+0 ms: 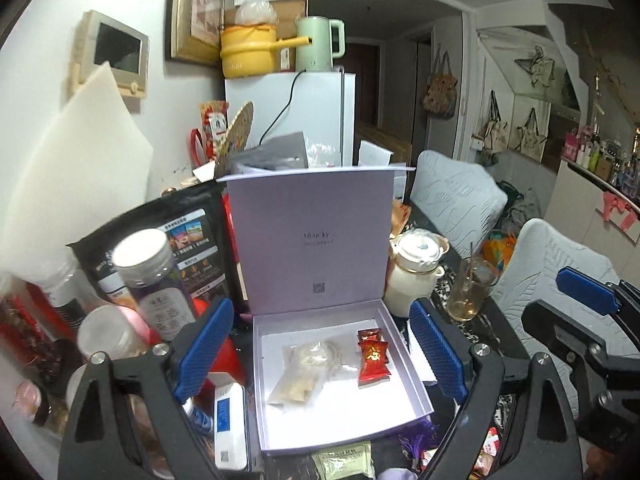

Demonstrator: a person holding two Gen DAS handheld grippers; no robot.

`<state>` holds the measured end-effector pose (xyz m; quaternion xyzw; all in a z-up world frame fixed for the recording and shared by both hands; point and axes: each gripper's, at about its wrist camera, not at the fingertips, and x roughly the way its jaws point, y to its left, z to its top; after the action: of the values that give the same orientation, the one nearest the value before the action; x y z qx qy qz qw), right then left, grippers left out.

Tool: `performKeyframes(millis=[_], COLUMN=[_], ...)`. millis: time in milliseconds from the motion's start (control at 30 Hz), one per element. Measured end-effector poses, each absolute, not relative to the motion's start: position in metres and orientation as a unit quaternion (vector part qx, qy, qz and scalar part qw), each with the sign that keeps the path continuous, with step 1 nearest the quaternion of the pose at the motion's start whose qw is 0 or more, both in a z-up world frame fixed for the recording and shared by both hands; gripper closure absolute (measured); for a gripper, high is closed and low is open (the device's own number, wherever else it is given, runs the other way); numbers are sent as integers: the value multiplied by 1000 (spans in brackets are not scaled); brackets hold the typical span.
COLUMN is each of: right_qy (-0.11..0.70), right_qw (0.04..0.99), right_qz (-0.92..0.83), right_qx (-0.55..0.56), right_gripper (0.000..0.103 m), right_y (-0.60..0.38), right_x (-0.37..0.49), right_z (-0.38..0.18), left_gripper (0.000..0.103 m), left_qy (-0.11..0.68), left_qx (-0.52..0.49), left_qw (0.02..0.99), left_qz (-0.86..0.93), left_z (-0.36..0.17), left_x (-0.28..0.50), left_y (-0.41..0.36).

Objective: Organize soft objects
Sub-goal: 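Withdraw both tools from the box back toward the table items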

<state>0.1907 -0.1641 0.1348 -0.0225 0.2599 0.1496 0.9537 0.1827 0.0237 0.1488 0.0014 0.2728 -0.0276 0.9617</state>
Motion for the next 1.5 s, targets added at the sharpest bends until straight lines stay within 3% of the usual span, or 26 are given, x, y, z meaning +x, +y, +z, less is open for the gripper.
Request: performKeyframes(millis=[67, 433, 1033, 1500], right_qy=[248, 213, 215, 259], right_qw=[957, 965, 966, 957], right_qz=[151, 153, 144, 129], right_qx=[-21, -23, -14, 11], right_gripper=[31, 17, 17, 17], right_y=[-166, -173, -179, -192], right_x=[178, 109, 31, -5], right_z=[141, 154, 122, 61], left_gripper=[0, 0, 0, 0], left_qy=[264, 245, 269, 309], left_qx=[3, 16, 15, 28], left_qw=[964, 968, 959, 943], left_qz=[-31, -44, -85, -117], left_z=[155, 158, 119, 72], left_x=[169, 114, 43, 17], left_y=[23, 17, 16, 1])
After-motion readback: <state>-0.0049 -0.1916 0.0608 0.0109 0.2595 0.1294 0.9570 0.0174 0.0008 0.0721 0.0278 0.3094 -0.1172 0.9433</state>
